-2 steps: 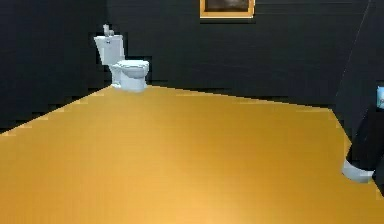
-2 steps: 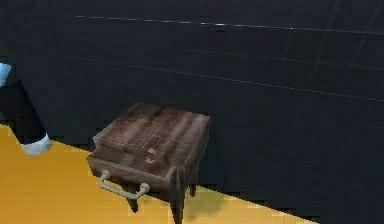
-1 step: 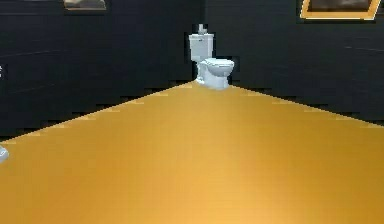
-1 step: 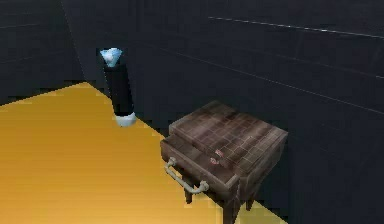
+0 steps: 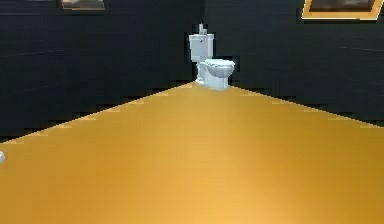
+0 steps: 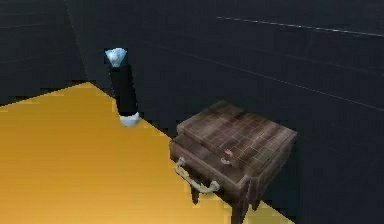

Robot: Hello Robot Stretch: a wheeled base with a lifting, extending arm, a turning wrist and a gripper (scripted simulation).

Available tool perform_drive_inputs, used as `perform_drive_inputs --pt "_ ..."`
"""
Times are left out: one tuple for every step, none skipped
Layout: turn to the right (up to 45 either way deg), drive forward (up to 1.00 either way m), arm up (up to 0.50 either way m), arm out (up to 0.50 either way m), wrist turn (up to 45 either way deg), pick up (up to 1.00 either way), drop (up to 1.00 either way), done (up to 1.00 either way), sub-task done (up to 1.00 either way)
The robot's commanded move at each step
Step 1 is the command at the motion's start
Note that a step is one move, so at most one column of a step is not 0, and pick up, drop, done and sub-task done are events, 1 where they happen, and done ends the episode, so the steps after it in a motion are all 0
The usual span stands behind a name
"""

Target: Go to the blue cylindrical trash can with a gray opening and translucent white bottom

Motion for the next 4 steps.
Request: perform_drive_inputs --pt "36.0 0.00 0.00 0.00 0.0 0.00 0.00 0.00 0.00" --pt "0.0 0.25 0.00 0.00 0.0 0.00 0.00 0.00 0.00" --pt "9.0 0.00 0.00 0.00 0.0 0.00 0.00 0.00 0.00" --pt "0.0 0.60 0.00 0.00 0.0 0.00 0.00 0.00 0.00"
